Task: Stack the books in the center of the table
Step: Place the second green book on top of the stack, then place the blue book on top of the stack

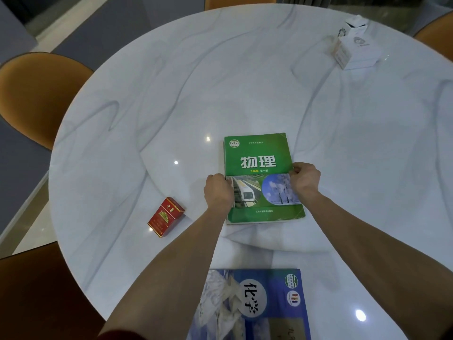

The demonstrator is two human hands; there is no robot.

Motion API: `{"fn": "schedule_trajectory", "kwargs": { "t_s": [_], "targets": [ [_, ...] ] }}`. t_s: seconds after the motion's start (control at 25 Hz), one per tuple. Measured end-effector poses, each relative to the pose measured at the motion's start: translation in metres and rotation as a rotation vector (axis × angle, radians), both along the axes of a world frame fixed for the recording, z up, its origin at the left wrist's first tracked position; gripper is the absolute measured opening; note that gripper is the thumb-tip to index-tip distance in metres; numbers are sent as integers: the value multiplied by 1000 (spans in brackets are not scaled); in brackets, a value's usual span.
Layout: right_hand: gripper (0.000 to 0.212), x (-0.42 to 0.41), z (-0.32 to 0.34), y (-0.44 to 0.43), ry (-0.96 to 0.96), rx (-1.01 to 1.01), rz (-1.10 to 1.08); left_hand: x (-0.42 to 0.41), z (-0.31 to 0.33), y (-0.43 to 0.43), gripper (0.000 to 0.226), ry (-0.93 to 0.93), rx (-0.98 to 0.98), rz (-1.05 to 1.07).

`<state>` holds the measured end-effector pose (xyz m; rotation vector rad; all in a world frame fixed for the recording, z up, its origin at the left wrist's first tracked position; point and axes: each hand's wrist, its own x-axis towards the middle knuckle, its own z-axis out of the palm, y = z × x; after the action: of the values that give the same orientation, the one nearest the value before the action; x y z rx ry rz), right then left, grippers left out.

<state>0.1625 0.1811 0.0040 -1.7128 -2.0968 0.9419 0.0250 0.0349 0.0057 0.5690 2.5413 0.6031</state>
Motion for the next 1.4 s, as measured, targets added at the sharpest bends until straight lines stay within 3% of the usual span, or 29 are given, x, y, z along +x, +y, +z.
{"fn": "schedule_trajectory", "kwargs": {
  "t_s": [0.2,0.4,0.6,0.8,1.04,1.4],
  "targets": [
    [26,-1,4,-2,-37,24,34,2,5,-2,24,-10,-4,24],
    [30,10,2,-15,-14,-31,-10,3,9,-17,30,7,-29,-98],
    [35,36,3,-42,-47,-74,6,14,12,-45,28,215,-47,-388],
    [30,68,18,-75,-186,32,132,22,23,-64,29,340,14,-703],
    [32,117,25,-139,-239,120,171,35,24,-92,33,366,-37,-972],
    [28,161,-1,-254,-350,90,116,62,-2,-128,38,252,-84,-1157]
  ]
}}
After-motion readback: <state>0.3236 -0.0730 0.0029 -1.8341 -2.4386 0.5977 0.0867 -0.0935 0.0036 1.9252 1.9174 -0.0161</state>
